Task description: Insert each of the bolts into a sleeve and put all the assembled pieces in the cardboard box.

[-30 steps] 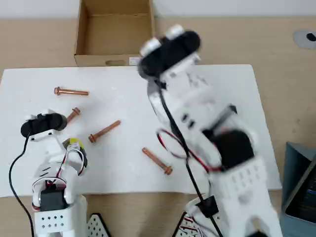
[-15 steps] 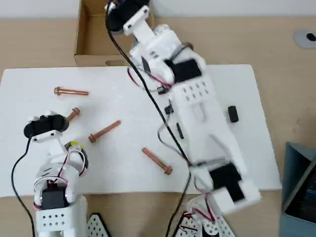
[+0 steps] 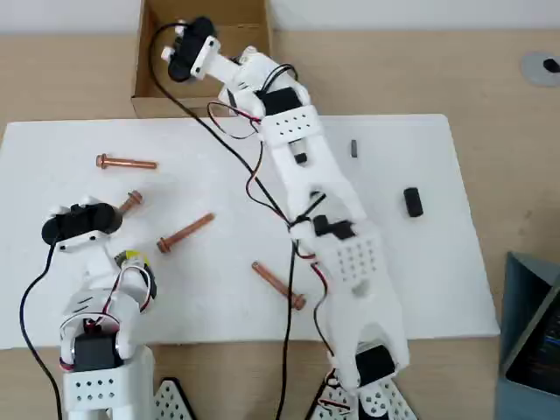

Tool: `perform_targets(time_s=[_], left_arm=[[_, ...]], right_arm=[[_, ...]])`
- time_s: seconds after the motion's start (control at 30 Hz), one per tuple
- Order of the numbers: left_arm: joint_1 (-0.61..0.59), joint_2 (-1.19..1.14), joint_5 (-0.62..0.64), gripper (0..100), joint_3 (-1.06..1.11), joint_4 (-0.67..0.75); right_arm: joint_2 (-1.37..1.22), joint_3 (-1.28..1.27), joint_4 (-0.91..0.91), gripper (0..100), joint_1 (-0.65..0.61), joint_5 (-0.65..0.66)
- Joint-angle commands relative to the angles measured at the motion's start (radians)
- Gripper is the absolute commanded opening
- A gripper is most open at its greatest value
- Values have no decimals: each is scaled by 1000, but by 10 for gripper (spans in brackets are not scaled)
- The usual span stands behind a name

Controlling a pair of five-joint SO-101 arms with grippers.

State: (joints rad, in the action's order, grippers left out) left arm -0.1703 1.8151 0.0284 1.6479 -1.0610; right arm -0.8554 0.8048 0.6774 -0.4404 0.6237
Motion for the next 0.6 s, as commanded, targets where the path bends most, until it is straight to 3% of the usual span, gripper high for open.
perform_targets(time_s=[0.0, 0.23, 0.57], left_arm=[[-11, 8, 0, 1, -2, 6], [-11, 8, 0, 2, -2, 6], [-11, 8, 0, 2, -2, 6]], right_arm=[[-84, 219, -23, 13, 16, 54], [-225, 433, 115, 149, 15, 74], [-260, 608, 269, 149, 18, 69]])
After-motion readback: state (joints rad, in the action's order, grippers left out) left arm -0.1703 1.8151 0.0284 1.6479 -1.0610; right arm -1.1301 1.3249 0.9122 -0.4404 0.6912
